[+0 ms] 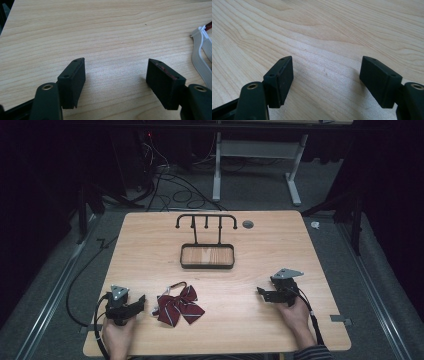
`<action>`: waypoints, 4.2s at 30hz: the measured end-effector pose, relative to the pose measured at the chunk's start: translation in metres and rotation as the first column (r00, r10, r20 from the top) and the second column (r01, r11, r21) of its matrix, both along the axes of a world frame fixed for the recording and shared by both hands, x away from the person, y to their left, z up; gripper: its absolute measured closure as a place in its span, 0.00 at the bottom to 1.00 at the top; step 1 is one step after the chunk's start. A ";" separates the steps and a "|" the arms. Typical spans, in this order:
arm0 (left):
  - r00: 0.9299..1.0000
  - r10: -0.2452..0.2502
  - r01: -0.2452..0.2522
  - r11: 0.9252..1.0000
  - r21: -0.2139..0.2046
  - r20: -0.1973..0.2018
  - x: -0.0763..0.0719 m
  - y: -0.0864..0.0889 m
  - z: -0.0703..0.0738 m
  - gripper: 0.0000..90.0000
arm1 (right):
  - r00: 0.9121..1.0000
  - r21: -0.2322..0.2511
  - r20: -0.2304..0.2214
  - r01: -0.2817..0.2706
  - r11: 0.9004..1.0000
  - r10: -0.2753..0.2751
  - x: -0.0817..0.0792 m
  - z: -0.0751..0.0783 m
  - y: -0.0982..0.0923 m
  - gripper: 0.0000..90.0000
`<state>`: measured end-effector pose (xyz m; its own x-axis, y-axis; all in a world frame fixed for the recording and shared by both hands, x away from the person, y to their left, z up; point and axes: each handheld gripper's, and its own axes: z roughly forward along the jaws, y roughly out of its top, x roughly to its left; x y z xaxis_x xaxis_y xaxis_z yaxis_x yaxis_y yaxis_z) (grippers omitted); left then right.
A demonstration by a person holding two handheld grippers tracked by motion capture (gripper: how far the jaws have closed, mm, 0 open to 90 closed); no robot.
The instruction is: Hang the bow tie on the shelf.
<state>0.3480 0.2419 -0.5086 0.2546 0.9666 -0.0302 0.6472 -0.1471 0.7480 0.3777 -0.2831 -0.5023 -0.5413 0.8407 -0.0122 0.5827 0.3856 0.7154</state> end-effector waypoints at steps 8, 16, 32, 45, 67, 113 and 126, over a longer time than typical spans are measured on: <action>1.000 -0.004 0.004 1.000 0.006 -0.002 0.000 0.000 0.000 0.35 | 1.000 0.001 -0.001 0.001 1.000 -0.001 0.000 0.000 0.000 0.32; 1.000 -0.001 0.001 1.000 0.006 -0.001 0.000 0.000 0.000 0.35 | 1.000 0.001 -0.002 0.005 1.000 -0.005 0.000 0.000 0.000 0.32; 1.000 0.016 -0.016 1.000 0.008 -0.007 0.000 -0.003 0.001 0.35 | 1.000 0.000 0.000 0.022 1.000 -0.022 0.000 0.000 0.000 0.32; 1.000 -0.012 0.012 0.998 -0.068 -0.006 -0.001 0.003 0.006 0.44 | 0.999 0.002 0.001 0.044 0.999 -0.044 0.000 0.000 0.001 0.32; 0.981 -0.192 0.195 0.973 -0.125 0.033 0.006 -0.012 0.042 0.51 | 0.999 0.003 0.001 0.052 0.999 -0.052 0.000 0.000 0.001 0.32; 0.919 -0.368 0.369 0.929 -0.025 -0.141 0.060 -0.077 0.022 0.85 | 0.999 0.000 0.001 0.047 0.999 -0.047 0.000 0.000 0.001 0.32; 0.909 -0.387 0.392 0.920 0.004 -0.154 0.062 -0.084 0.021 0.94 | 0.999 0.000 0.002 0.045 0.999 -0.045 0.000 0.000 0.001 0.32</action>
